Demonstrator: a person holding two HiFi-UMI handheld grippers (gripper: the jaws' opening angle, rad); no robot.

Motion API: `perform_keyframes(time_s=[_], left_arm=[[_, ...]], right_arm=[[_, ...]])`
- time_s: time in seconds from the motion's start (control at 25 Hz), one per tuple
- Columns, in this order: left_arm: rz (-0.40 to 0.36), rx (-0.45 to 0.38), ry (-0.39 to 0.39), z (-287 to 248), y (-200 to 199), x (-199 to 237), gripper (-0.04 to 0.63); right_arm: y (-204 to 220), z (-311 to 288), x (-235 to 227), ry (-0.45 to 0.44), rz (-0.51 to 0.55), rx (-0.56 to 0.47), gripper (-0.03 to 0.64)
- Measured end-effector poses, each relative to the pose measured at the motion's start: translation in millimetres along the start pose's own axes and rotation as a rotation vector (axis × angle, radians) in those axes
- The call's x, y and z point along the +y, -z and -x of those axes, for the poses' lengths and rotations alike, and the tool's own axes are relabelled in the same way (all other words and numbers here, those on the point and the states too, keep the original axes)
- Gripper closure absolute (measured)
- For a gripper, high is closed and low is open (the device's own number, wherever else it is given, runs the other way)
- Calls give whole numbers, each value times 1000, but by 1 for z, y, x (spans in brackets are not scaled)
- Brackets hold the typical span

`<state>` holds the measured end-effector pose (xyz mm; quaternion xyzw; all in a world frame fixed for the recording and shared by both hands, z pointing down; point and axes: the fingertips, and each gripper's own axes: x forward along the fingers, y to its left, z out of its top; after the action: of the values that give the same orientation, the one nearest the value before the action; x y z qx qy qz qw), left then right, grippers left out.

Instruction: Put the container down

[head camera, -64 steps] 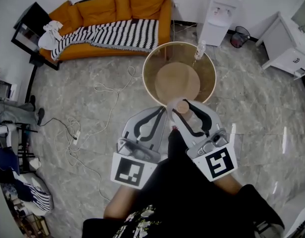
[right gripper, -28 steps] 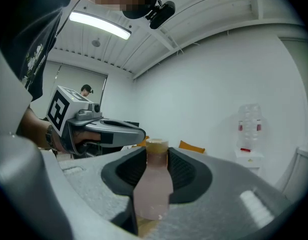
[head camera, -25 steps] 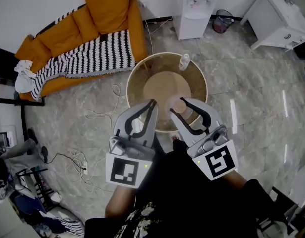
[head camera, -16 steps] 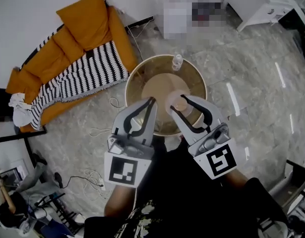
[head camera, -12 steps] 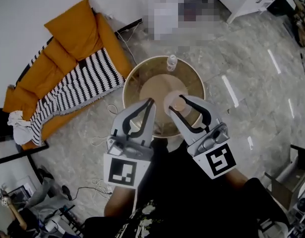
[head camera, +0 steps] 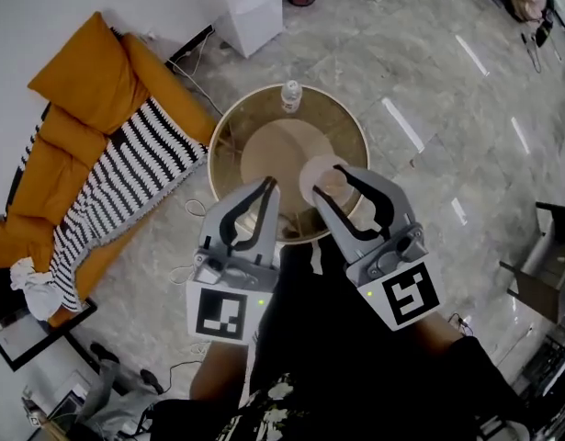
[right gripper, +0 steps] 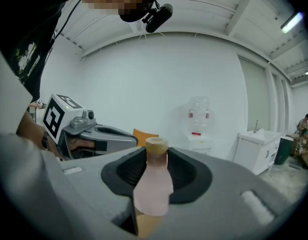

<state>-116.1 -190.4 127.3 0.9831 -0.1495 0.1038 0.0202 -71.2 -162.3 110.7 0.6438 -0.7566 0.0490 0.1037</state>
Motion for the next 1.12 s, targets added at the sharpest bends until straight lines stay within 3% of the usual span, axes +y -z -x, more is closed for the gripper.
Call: perform_keyframes(time_s=[0.52,0.76,1.12], left_arm=[[85,82,-57,-31,75,14,581],[72,99,-84,-49,108,21,581],[148,161,-114,-77,164,31,581]], right_arm=[[89,-37,-14,-77,-29,89,492],[127,-59,-21,-116,-4,97,492],[199,-83,-34,-172,-37,183,492]])
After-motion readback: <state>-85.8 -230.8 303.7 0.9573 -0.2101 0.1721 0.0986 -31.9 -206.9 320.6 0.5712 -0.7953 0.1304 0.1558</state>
